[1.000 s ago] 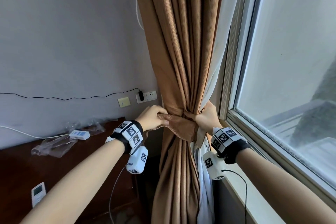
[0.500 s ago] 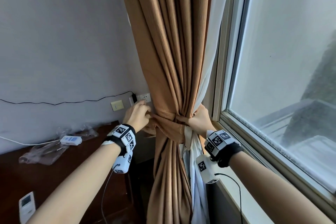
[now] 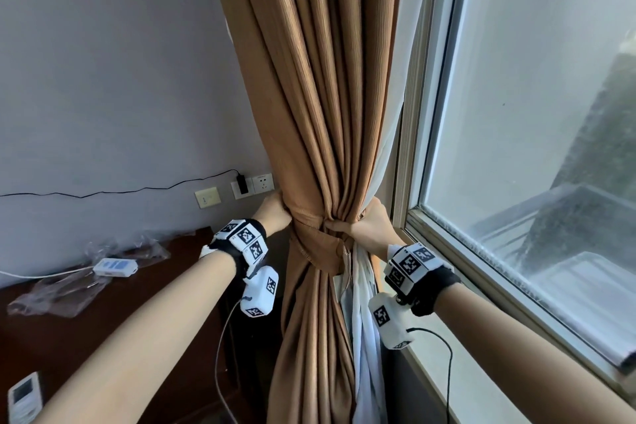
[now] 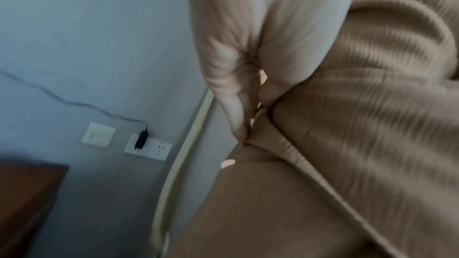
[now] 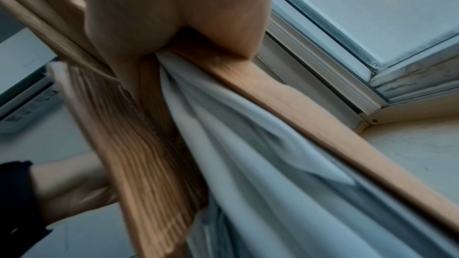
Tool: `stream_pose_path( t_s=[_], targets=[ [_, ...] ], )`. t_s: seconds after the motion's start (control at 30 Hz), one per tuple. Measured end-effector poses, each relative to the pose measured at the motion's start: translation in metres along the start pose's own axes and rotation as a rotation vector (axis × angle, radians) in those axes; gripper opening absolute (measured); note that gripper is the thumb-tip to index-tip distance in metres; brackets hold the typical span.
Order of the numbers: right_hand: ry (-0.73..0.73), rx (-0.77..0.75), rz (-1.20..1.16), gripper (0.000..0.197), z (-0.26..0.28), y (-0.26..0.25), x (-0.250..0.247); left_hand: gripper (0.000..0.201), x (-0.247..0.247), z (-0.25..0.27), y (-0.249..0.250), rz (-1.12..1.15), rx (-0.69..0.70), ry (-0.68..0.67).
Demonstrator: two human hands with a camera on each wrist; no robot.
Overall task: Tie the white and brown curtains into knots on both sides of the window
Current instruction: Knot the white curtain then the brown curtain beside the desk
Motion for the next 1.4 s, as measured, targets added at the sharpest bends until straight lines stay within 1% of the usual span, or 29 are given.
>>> stream_pose_path(
  t_s=[0.07, 0.13, 0.2, 0.27, 0.3, 0.37, 0.5, 0.53, 0.6, 0.63, 0.67, 0.7, 0.77, 0.8, 0.9, 0.93, 1.03, 1.1, 1.17, 1.2, 1.23, 1.27, 1.33, 1.37, 1.4],
  targets=[
    [0.004, 0.000, -0.007, 0.049, -0.001, 0.000, -0.001, 0.031, -0.001, -0.002, -0.001, 0.058, -0.050, 0.024],
    [0.010, 0.007, -0.013, 0.051, -0.001, 0.001, -0.001, 0.023, 0.002, -0.003, -0.002, 0.113, -0.098, 0.018],
    [0.021, 0.007, -0.012, 0.052, -0.002, 0.002, 0.000, 0.029, 0.008, 0.000, -0.001, 0.198, -0.098, -0.069],
    [0.029, 0.013, -0.014, 0.055, -0.003, 0.004, -0.001, 0.037, 0.014, 0.007, 0.005, 0.243, -0.037, -0.187],
    [0.028, 0.017, -0.018, 0.056, -0.003, 0.004, 0.000, 0.036, 0.014, 0.010, 0.007, 0.195, -0.013, -0.230],
    [0.024, 0.029, -0.019, 0.056, -0.003, 0.006, 0.000, 0.033, 0.014, 0.012, 0.007, 0.052, -0.021, -0.267],
    [0.026, 0.033, -0.020, 0.058, -0.004, 0.006, 0.001, 0.032, 0.007, 0.020, 0.000, -0.152, -0.080, -0.250],
    [0.022, 0.030, -0.019, 0.058, -0.003, 0.005, 0.002, 0.033, 0.007, 0.022, 0.000, -0.188, -0.091, -0.254],
    [0.016, 0.027, -0.012, 0.056, -0.002, 0.005, 0.003, 0.035, 0.011, 0.027, 0.005, -0.179, -0.110, -0.303],
    [0.016, 0.027, -0.014, 0.056, -0.002, 0.006, 0.003, 0.036, 0.013, 0.028, 0.008, -0.155, -0.114, -0.317],
    [0.015, 0.031, -0.015, 0.056, -0.002, 0.006, 0.004, 0.039, 0.012, 0.030, 0.011, -0.072, -0.129, -0.333],
    [0.013, 0.026, -0.014, 0.057, -0.002, 0.006, 0.003, 0.046, 0.011, 0.032, 0.013, 0.079, -0.147, -0.383],
    [0.004, 0.038, -0.020, 0.060, -0.004, 0.009, 0.001, 0.060, 0.010, 0.036, 0.014, 0.404, -0.110, -0.529],
    [-0.005, 0.048, -0.031, 0.061, -0.006, 0.009, 0.001, 0.067, 0.010, 0.036, 0.015, 0.505, -0.088, -0.567],
    [-0.074, 0.048, -0.060, 0.062, -0.011, 0.008, 0.002, 0.090, 0.018, 0.031, 0.023, 0.660, -0.047, -0.523],
    [-0.108, 0.038, -0.074, 0.061, -0.014, 0.009, 0.002, 0.095, 0.022, 0.029, 0.026, 0.700, -0.040, -0.505],
    [-0.217, 0.007, -0.132, 0.056, -0.016, 0.002, -0.002, 0.090, 0.031, 0.024, 0.030, 0.738, -0.020, -0.491],
    [-0.280, -0.011, -0.127, 0.058, -0.015, -0.001, -0.004, 0.081, 0.032, 0.022, 0.029, 0.684, -0.024, -0.484],
    [-0.309, -0.019, -0.023, 0.058, -0.016, -0.001, -0.003, 0.071, 0.033, 0.018, 0.028, 0.626, -0.039, -0.428],
    [-0.304, -0.009, 0.054, 0.055, -0.017, 0.000, -0.001, 0.068, 0.033, 0.018, 0.027, 0.619, -0.050, -0.388],
    [-0.282, 0.017, 0.158, 0.054, -0.017, 0.002, 0.001, 0.065, 0.033, 0.017, 0.026, 0.621, -0.055, -0.351],
    [-0.258, 0.054, 0.273, 0.058, -0.017, 0.003, 0.001, 0.062, 0.034, 0.016, 0.024, 0.623, -0.053, -0.320],
    [-0.201, 0.152, 0.517, 0.079, -0.017, 0.002, -0.004, 0.062, 0.035, 0.015, 0.021, 0.618, -0.037, -0.270],
    [-0.200, 0.178, 0.596, 0.090, -0.018, 0.000, -0.007, 0.065, 0.034, 0.016, 0.020, 0.621, -0.029, -0.248],
    [-0.248, 0.191, 0.616, 0.097, -0.018, -0.005, -0.009, 0.066, 0.033, 0.017, 0.020, 0.629, -0.027, -0.228]
  ],
)
Point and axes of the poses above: each hand's wrist, its own z-axis away from the middle knuckle, its own x-axis out of the palm, y = z × x, the point moved 3 cm from there along -z, towards the middle knuckle, and after that the axes turned 7 degrees about -y, right-handed, at the moved point
